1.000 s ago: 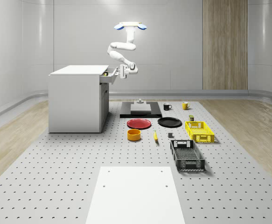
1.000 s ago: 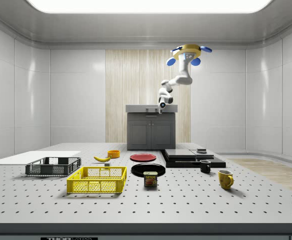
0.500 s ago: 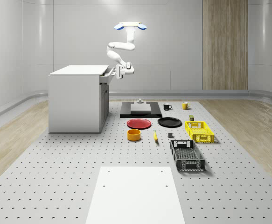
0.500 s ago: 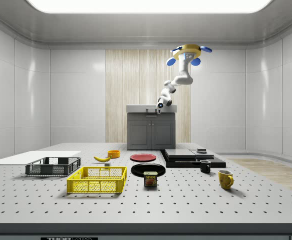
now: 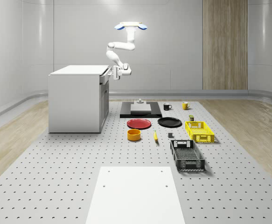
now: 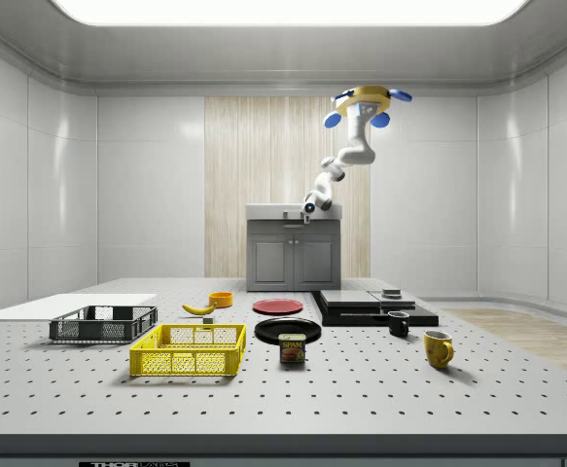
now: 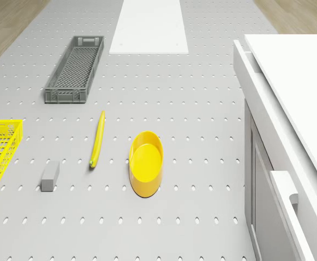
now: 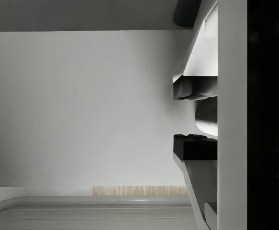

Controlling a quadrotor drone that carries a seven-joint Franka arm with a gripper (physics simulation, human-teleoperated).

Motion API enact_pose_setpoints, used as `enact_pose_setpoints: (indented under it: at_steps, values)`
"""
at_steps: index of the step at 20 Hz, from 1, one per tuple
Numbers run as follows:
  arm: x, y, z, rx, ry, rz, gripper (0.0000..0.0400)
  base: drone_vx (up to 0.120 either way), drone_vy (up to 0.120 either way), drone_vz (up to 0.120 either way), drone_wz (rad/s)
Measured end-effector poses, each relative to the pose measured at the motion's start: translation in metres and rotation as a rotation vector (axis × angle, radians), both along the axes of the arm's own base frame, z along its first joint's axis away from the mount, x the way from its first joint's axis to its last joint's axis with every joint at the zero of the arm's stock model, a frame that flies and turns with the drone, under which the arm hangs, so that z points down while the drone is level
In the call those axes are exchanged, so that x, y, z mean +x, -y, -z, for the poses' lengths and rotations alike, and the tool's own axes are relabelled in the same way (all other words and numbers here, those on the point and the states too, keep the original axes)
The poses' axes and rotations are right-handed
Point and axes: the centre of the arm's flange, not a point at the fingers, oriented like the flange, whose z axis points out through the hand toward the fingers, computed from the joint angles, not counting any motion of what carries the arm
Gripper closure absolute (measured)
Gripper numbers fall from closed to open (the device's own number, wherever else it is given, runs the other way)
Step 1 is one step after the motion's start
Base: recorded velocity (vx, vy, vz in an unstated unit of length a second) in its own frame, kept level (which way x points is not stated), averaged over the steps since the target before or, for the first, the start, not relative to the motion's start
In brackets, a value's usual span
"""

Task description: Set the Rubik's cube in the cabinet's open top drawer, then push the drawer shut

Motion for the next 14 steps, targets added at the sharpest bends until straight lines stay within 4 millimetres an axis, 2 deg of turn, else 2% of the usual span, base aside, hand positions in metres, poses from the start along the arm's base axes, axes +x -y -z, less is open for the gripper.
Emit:
enact_pose_setpoints:
  at_steps: [2,9,14]
  values:
    - [-0.001,-0.006,-0.005,0.0,-0.016,-0.001,0.0295,0.0,0.12,0.0,0.0]
    - [0.011,-0.021,-0.004,0.0,0.002,0.0,0.0295,0.0,0.12,0.0,0.0]
    - [0.015,-0.027,-0.002,0.0,0.006,-0.001,0.0295,0.0,0.016,0.0,0.0]
